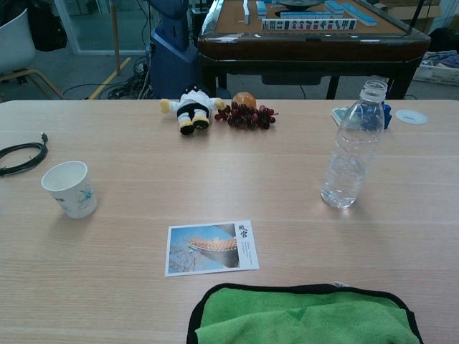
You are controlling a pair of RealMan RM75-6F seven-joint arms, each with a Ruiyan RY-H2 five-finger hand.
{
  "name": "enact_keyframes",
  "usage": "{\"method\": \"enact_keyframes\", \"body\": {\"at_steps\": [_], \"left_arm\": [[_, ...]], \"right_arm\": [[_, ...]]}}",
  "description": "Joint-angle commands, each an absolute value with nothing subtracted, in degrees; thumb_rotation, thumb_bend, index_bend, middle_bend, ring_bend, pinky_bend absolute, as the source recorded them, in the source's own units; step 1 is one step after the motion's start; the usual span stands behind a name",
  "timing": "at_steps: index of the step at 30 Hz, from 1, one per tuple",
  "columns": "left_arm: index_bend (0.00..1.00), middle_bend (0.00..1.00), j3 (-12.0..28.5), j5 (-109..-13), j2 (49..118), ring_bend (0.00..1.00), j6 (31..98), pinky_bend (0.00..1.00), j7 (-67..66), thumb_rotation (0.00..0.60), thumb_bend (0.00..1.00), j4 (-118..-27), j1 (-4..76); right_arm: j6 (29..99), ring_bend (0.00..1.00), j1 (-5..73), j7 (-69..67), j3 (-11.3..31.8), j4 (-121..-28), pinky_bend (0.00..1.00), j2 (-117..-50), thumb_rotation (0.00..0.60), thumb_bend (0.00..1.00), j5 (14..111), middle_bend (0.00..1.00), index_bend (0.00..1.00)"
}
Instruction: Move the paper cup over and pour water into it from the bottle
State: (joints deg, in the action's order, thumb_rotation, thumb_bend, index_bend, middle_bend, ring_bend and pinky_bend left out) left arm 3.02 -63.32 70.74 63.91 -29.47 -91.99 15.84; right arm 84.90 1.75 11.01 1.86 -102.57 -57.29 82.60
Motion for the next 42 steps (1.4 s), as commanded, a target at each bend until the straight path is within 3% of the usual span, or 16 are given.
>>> {"method": "enact_keyframes", "body": {"at_steps": [1, 42], "left_arm": [[0.15, 0.09, 3.18, -62.62, 71.0, 0.11, 63.68, 0.31, -30.05, 0.6, 0.57, -92.22, 16.43], [0.13, 0.08, 3.05, -53.22, 79.03, 0.1, 61.28, 0.29, -40.57, 0.6, 0.56, -92.8, 27.11]], "right_arm": [[84.88, 0.29, 1.73, 10.84, 1.9, -102.61, 0.38, -57.2, 0.6, 0.15, 82.66, 0.32, 0.4], [84.83, 0.29, 1.33, 8.02, 1.63, -103.48, 0.38, -55.63, 0.6, 0.15, 84.6, 0.32, 0.4]]}}
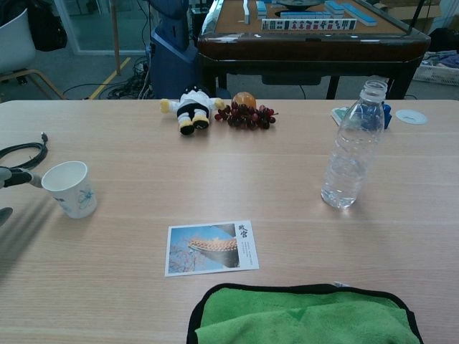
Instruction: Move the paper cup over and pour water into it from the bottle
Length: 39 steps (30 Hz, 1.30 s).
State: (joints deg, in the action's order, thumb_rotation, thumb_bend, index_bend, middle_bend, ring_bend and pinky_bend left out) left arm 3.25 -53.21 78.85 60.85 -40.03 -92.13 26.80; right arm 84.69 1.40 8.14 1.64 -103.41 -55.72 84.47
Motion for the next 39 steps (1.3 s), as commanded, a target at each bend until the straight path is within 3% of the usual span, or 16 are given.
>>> {"method": "enact_keyframes", "body": {"at_steps": [1, 39], "left_arm": [[0.13, 0.08, 2.94, -53.27, 79.1, 0.1, 61.51, 0.29, -40.88, 0.6, 0.56, -93.17, 27.23], [0.11, 0.07, 2.47, -49.95, 89.12, 0.09, 61.52, 0.29, -48.46, 0.6, 0.56, -92.52, 35.73]], "right_arm": [[84.93, 0.29, 1.27, 7.91, 1.62, -103.54, 0.38, -55.55, 0.6, 0.15, 84.68, 0.32, 0.4], [85.41, 0.29, 0.57, 6.13, 1.58, -104.55, 0.38, -53.9, 0.6, 0.15, 85.18, 0.32, 0.4]]}}
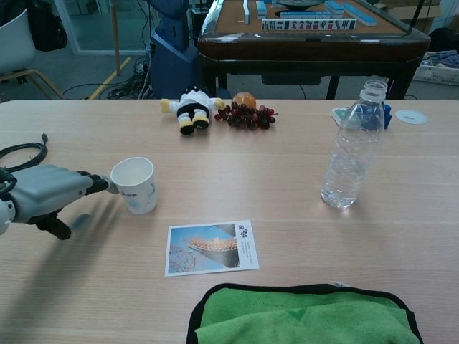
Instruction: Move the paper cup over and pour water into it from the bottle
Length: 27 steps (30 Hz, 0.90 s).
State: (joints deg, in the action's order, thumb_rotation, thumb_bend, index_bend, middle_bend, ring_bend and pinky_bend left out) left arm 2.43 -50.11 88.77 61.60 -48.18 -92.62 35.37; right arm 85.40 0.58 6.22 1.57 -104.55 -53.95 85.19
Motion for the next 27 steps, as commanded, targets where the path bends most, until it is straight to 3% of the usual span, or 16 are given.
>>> {"method": "enact_keyframes", "body": {"at_steps": [1, 27], "left_arm": [[0.11, 0.07, 2.49, -49.88, 89.35, 0.09, 61.5, 0.29, -48.61, 0.6, 0.56, -92.52, 35.94], [0.11, 0.06, 3.55, -47.47, 96.17, 0.08, 58.88, 0.29, -51.47, 0.6, 0.56, -89.23, 42.89]], "right_arm": [[85.41, 0.29, 0.56, 6.05, 1.59, -104.55, 0.38, -53.87, 0.6, 0.15, 85.19, 0.32, 0.4], [85.08, 0.29, 0.67, 5.04, 1.86, -104.14, 0.38, -53.72, 0.6, 0.15, 84.85, 0.32, 0.4]]}}
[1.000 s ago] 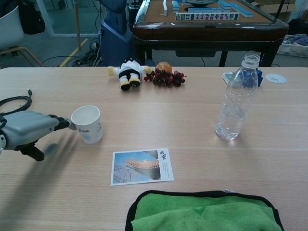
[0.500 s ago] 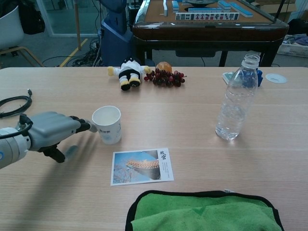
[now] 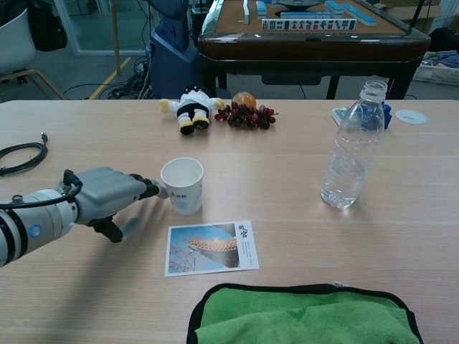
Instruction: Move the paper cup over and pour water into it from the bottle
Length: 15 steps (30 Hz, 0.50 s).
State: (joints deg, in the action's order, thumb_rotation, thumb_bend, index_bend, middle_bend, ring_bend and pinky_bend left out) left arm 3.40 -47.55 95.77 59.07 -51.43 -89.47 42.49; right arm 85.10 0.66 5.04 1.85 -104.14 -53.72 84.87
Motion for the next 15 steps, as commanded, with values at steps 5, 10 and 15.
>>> {"method": "enact_keyframes", "body": {"at_steps": [5, 10, 15], "left_arm": [[0.11, 0.06, 3.74, -47.46, 97.43, 0.08, 58.67, 0.29, -51.63, 0.6, 0.56, -89.12, 44.09], [0.11, 0.06, 3.74, -47.19, 98.52, 0.08, 58.71, 0.29, -52.42, 0.6, 0.56, -89.09, 45.21], [0.11, 0.06, 3.85, -46.54, 99.72, 0.08, 58.54, 0.29, -53.42, 0.6, 0.56, -88.75, 46.53]], "right_arm": [[85.05, 0.29, 0.66, 5.01, 1.87, -104.19, 0.38, -53.64, 0.6, 0.15, 84.77, 0.32, 0.4], [85.17, 0.29, 0.6, 4.82, 1.88, -104.19, 0.38, -53.57, 0.6, 0.15, 84.86, 0.32, 0.4], [85.19, 0.29, 0.6, 4.63, 1.87, -104.13, 0.38, -53.53, 0.6, 0.15, 85.0, 0.32, 0.4]]}}
